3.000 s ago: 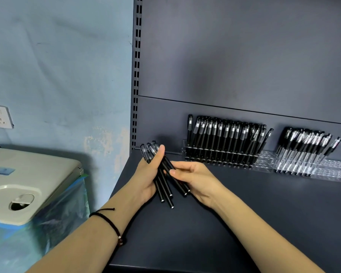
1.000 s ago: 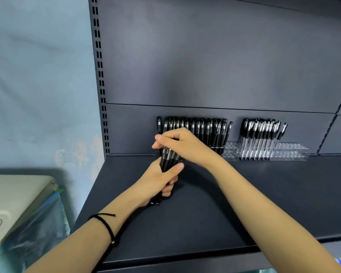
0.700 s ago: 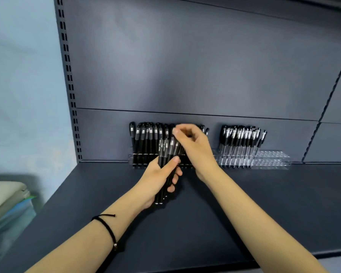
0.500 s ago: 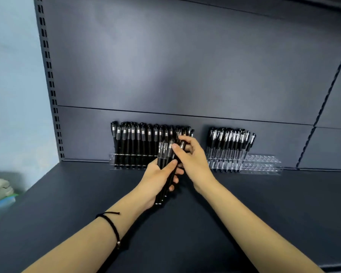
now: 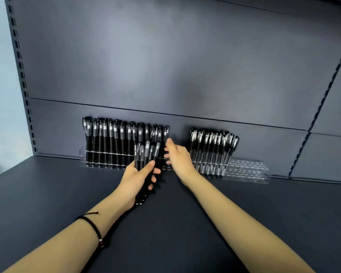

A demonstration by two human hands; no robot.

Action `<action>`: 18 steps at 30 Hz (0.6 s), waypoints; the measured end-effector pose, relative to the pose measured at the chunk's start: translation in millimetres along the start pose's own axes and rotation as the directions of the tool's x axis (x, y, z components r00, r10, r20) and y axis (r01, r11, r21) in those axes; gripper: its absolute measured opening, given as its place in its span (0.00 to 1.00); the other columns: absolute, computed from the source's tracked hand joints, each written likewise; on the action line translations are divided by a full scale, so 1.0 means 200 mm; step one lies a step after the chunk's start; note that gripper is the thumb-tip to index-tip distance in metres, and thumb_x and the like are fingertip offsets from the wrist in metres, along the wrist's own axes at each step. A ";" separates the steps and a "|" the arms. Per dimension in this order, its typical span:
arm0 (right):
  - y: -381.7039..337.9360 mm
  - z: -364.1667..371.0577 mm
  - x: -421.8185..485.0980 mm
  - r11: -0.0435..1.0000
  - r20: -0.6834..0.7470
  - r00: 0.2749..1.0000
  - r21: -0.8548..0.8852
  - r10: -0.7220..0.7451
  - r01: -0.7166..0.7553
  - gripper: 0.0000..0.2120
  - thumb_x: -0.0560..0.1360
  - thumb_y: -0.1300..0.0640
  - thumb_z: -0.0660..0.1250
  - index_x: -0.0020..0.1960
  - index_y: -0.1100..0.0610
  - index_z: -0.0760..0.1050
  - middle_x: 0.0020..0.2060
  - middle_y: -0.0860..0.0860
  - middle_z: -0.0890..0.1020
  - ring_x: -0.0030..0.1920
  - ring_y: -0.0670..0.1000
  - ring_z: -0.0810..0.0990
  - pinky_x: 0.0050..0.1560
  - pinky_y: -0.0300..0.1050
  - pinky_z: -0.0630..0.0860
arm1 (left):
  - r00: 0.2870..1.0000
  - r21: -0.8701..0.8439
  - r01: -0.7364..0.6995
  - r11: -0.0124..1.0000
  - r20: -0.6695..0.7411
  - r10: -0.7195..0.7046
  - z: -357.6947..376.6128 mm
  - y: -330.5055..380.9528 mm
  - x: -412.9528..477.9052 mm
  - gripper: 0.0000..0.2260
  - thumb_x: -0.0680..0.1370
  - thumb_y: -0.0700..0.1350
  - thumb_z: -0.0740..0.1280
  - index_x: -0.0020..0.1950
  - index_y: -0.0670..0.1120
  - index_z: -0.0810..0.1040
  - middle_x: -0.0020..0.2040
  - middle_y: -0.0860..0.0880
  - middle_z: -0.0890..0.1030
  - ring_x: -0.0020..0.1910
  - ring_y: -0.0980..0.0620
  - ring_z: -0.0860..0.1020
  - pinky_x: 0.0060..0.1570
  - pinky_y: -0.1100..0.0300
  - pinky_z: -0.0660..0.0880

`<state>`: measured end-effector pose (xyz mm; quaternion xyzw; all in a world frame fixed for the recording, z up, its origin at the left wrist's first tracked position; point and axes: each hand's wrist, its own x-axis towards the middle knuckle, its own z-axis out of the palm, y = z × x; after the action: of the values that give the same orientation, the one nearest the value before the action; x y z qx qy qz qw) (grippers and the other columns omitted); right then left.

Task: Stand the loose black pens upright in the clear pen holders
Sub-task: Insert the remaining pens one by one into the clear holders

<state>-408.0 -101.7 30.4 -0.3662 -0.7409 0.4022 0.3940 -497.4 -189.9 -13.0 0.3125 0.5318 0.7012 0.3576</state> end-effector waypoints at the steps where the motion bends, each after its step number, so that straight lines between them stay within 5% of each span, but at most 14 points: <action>1: 0.00 0.00 0.01 1.000 0.013 1.000 0.012 0.009 -0.009 0.30 0.82 0.44 0.53 0.58 0.73 0.73 0.53 0.67 0.80 0.53 0.64 0.79 0.59 0.61 0.74 | 1.000 -0.004 0.003 1.000 0.011 -0.003 0.00 0.00 0.00 0.11 0.80 0.43 0.67 0.58 0.38 0.75 0.40 0.46 0.84 0.29 0.54 0.75 0.26 0.61 0.71; 5: 0.02 -0.04 0.04 0.998 0.051 0.999 0.057 0.012 -0.015 0.27 0.82 0.43 0.52 0.57 0.67 0.76 0.52 0.59 0.81 0.48 0.52 0.80 0.59 0.56 0.76 | 0.999 -0.058 0.029 0.998 0.040 -0.026 0.00 0.00 0.02 0.11 0.78 0.40 0.68 0.59 0.37 0.77 0.46 0.45 0.86 0.34 0.56 0.80 0.32 0.62 0.76; 9: 0.07 -0.02 0.00 0.994 0.126 0.988 0.075 -0.088 0.079 0.11 0.79 0.44 0.62 0.49 0.51 0.78 0.45 0.45 0.81 0.46 0.45 0.80 0.50 0.44 0.76 | 0.997 -0.109 0.035 0.993 0.074 -0.026 -0.01 0.01 0.03 0.12 0.78 0.40 0.67 0.60 0.38 0.78 0.49 0.46 0.86 0.38 0.57 0.83 0.37 0.63 0.79; 12: 0.11 0.03 -0.01 0.992 0.123 0.989 0.105 -0.077 0.065 0.08 0.76 0.51 0.69 0.52 0.54 0.79 0.45 0.50 0.82 0.45 0.47 0.81 0.47 0.45 0.78 | 0.994 -0.119 0.042 0.992 0.104 -0.030 0.00 0.02 0.03 0.12 0.78 0.40 0.67 0.60 0.39 0.78 0.45 0.46 0.86 0.40 0.54 0.84 0.38 0.62 0.80; 18: 0.08 -0.03 0.05 0.956 -0.014 0.999 0.289 -0.048 0.050 0.05 0.80 0.61 0.63 0.52 0.55 0.77 0.41 0.48 0.80 0.40 0.45 0.79 0.37 0.35 0.74 | 0.994 -0.201 0.080 0.976 0.088 -0.063 0.01 0.01 0.04 0.09 0.80 0.39 0.65 0.58 0.38 0.78 0.50 0.41 0.85 0.44 0.48 0.85 0.43 0.58 0.82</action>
<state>-403.1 -84.7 22.2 -0.2874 -0.6816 0.4950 0.4559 -500.1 -182.6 -10.1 0.2833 0.4529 0.7254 0.4341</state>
